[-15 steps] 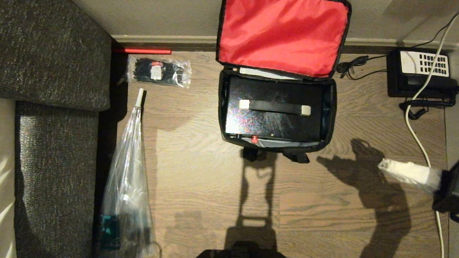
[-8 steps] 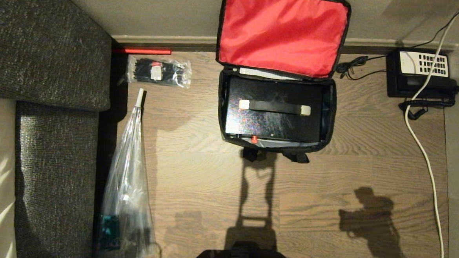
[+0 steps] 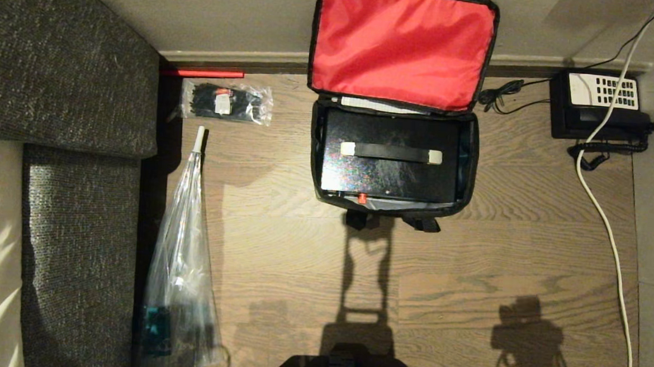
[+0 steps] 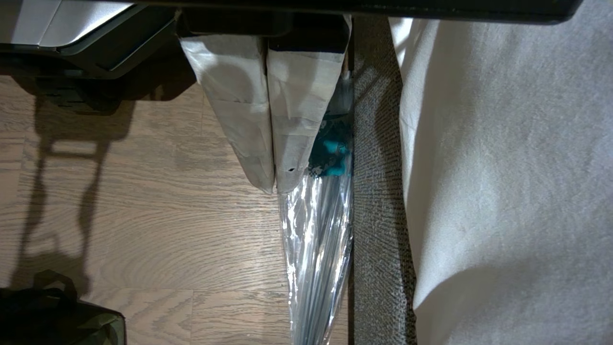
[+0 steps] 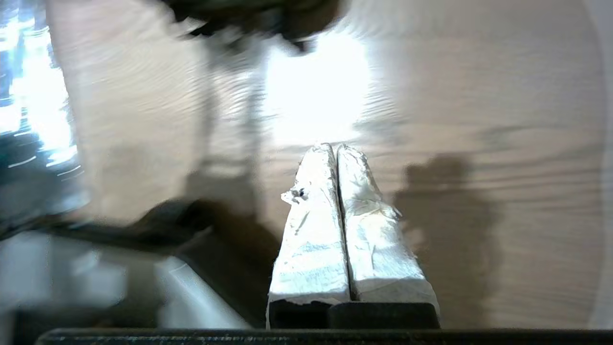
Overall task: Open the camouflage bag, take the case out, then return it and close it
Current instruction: Grip the handle
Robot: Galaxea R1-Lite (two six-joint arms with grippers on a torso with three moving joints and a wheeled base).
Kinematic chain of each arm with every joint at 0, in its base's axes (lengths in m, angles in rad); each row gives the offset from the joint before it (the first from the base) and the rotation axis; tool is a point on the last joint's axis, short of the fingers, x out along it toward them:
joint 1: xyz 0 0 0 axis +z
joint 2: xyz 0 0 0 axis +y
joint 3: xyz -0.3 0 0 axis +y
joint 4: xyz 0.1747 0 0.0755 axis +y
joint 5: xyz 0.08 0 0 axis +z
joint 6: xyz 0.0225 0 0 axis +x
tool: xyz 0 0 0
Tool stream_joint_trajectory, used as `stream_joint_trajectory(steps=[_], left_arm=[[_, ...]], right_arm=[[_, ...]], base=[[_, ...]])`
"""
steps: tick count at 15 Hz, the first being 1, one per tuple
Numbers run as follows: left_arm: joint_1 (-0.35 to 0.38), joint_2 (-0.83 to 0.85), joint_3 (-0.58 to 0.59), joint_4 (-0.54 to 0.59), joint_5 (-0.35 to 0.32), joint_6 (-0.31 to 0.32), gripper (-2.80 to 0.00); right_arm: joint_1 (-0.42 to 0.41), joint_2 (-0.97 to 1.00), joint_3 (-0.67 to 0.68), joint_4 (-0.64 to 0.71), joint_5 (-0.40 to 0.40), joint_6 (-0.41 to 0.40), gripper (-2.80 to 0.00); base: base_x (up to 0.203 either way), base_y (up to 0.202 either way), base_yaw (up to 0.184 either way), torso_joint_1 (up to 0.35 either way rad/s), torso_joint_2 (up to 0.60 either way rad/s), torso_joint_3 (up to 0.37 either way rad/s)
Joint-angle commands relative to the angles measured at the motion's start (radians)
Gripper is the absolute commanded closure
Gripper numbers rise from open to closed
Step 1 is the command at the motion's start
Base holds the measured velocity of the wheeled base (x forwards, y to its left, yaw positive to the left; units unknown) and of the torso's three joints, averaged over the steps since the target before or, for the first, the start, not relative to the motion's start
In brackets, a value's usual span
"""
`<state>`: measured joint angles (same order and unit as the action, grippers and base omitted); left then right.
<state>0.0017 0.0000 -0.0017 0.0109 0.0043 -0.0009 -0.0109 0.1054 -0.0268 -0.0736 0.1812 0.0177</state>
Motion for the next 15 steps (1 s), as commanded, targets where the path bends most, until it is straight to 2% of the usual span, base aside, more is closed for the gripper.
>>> stream_joint_trajectory(steps=[1,3,9,13,15], left_arm=[[0.001,0.000,0.000,0.000,0.001,-0.001,0.00],[0.000,0.000,0.000,0.000,0.000,-0.001,0.00],[0.000,0.000,0.000,0.000,0.000,-0.001,0.00],[0.000,0.000,0.000,0.000,0.000,-0.001,0.00],[0.000,0.000,0.000,0.000,0.000,-0.001,0.00]], right_arm=[[0.006,-0.053,0.016,0.008,-0.210,-0.020,0.00],[0.008,-0.056,0.038,0.012,-0.202,0.060,0.00],[0.008,-0.087,0.041,0.026,-0.195,0.041,0.00],[0.011,-0.138,0.041,0.029,-0.198,0.060,0.00],[0.011,-0.138,0.041,0.037,-0.195,0.031,0.00]], base=[[0.000,0.000,0.000,0.000,0.00,0.000],[0.000,0.000,0.000,0.000,0.00,0.000],[0.000,0.000,0.000,0.000,0.00,0.000],[0.000,0.000,0.000,0.000,0.00,0.000],[0.000,0.000,0.000,0.000,0.00,0.000]])
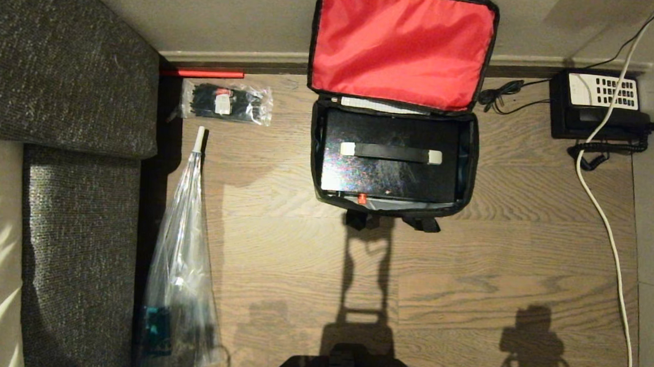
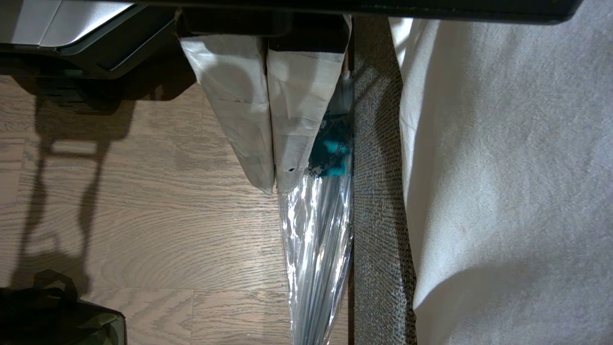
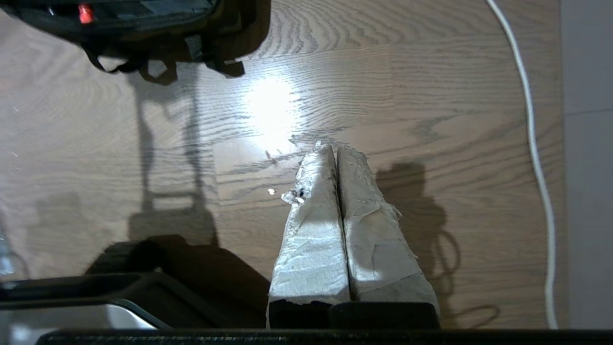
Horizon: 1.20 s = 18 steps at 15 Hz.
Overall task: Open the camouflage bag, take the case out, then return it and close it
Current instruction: Grip the handle
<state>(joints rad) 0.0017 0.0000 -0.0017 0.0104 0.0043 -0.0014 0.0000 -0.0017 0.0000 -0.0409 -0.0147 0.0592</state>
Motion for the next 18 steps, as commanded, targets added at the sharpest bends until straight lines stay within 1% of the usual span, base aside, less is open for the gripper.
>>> stream_joint_trajectory(steps=[1,9,18], left_arm=[[0.001,0.000,0.000,0.000,0.001,0.000,0.00],[0.000,0.000,0.000,0.000,0.000,0.000,0.00],[0.000,0.000,0.000,0.000,0.000,0.000,0.00]], right_arm=[[0.000,-0.031,0.014,0.004,0.001,-0.004,0.00],[0.000,-0.031,0.014,0.007,0.004,-0.018,0.00],[0.000,-0.031,0.014,0.004,0.001,-0.009,0.00]], base=[[0.000,0.000,0.000,0.000,0.00,0.000],[0.000,0.000,0.000,0.000,0.00,0.000],[0.000,0.000,0.000,0.000,0.00,0.000]])
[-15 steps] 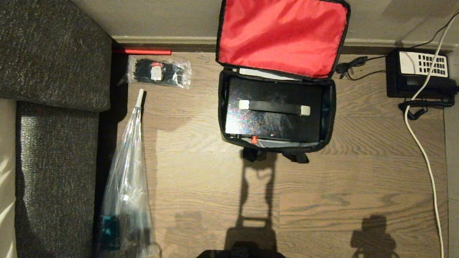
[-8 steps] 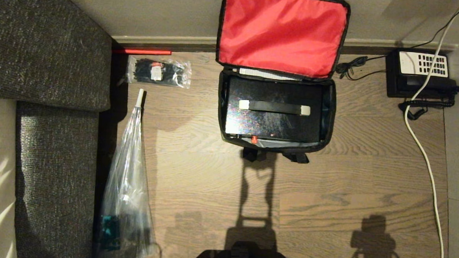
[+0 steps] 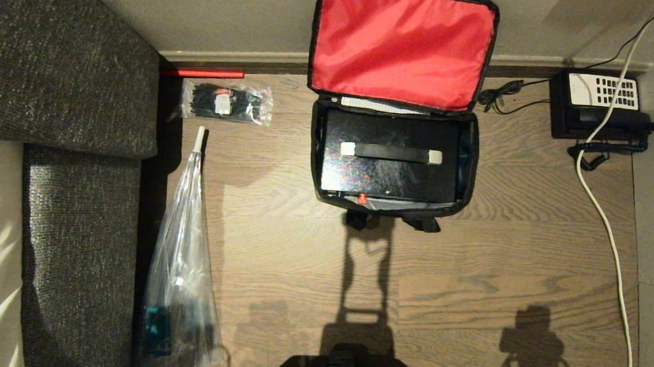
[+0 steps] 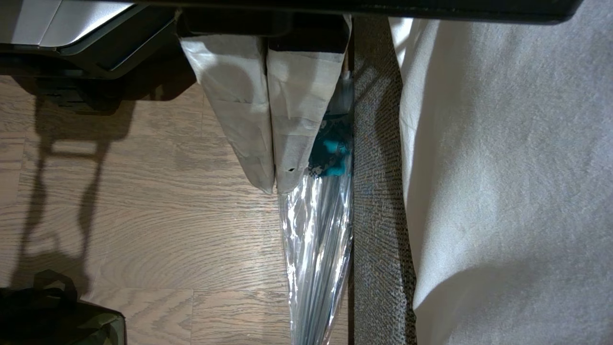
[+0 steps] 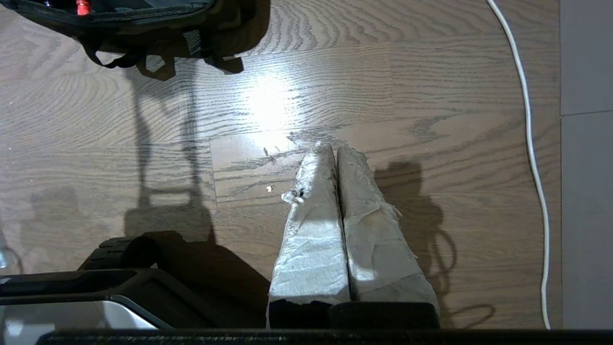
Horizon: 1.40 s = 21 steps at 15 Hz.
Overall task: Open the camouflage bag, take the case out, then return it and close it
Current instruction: Grip the handle
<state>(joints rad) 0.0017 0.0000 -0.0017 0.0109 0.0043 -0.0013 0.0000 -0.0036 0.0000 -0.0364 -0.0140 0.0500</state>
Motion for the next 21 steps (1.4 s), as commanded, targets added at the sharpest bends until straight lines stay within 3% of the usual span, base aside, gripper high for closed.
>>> stream_joint_trajectory(steps=[1,12,15,21], left_arm=[[0.000,0.000,0.000,0.000,0.000,0.000,0.00],[0.000,0.000,0.000,0.000,0.001,0.000,0.00],[0.000,0.000,0.000,0.000,0.000,0.000,0.00],[0.000,0.000,0.000,0.000,0.000,0.000,0.00]], right_arm=[[0.000,-0.029,0.014,0.000,0.000,0.001,0.00],[0.000,-0.029,0.014,0.000,0.000,0.001,0.00],[0.000,-0.029,0.012,0.009,0.013,-0.066,0.00],[0.000,-0.029,0.003,0.009,0.004,-0.026,0.00]], base=[[0.000,0.000,0.000,0.000,0.00,0.000],[0.000,0.000,0.000,0.000,0.00,0.000],[0.000,0.000,0.000,0.000,0.00,0.000],[0.000,0.000,0.000,0.000,0.00,0.000]])
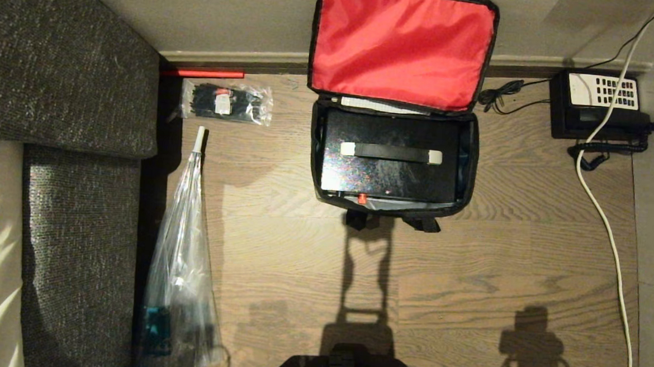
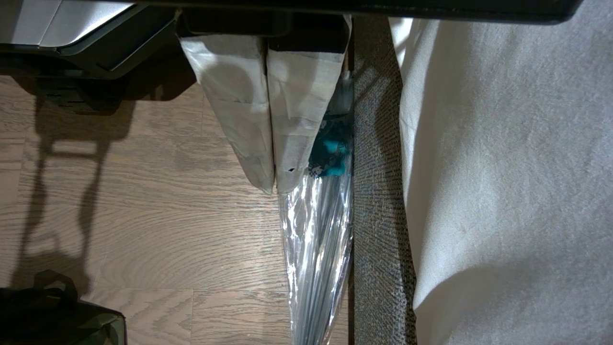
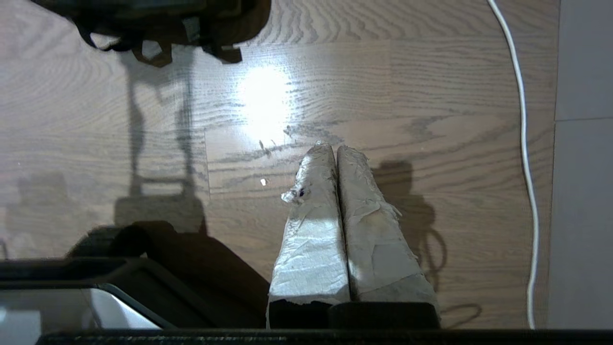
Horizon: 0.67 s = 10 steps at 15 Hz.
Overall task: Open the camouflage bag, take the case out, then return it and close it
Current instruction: Grip the handle
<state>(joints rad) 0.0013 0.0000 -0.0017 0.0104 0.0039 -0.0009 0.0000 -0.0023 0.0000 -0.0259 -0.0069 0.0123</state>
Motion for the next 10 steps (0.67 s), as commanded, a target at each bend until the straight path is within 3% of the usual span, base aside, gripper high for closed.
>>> stream_joint_trajectory(steps=[1,3,5,7,8,10], left_arm=[[0.000,0.000,0.000,0.000,0.001,-0.001,0.00],[0.000,0.000,0.000,0.000,0.001,-0.002,0.00],[0.000,0.000,0.000,0.000,0.001,0.001,0.00],[0.000,0.000,0.000,0.000,0.001,0.001,0.00],[0.000,0.000,0.000,0.000,0.001,0.001,0.00],[0.000,0.000,0.000,0.000,0.001,-0.002,0.00]], right_arm=[[0.000,-0.031,-0.040,0.014,-0.007,0.024,0.00],[0.000,-0.031,-0.240,0.190,-0.010,0.051,0.00],[0.000,-0.030,-0.443,0.622,-0.001,0.115,0.00],[0.000,-0.028,-0.618,0.967,0.069,0.178,0.00],[0.000,-0.024,-0.669,1.053,0.147,0.203,0.00],[0.003,0.061,-0.722,1.089,0.195,0.236,0.00]], base=[[0.000,0.000,0.000,0.000,0.00,0.000],[0.000,0.000,0.000,0.000,0.00,0.000],[0.000,0.000,0.000,0.000,0.00,0.000],[0.000,0.000,0.000,0.000,0.00,0.000],[0.000,0.000,0.000,0.000,0.00,0.000],[0.000,0.000,0.000,0.000,0.00,0.000]])
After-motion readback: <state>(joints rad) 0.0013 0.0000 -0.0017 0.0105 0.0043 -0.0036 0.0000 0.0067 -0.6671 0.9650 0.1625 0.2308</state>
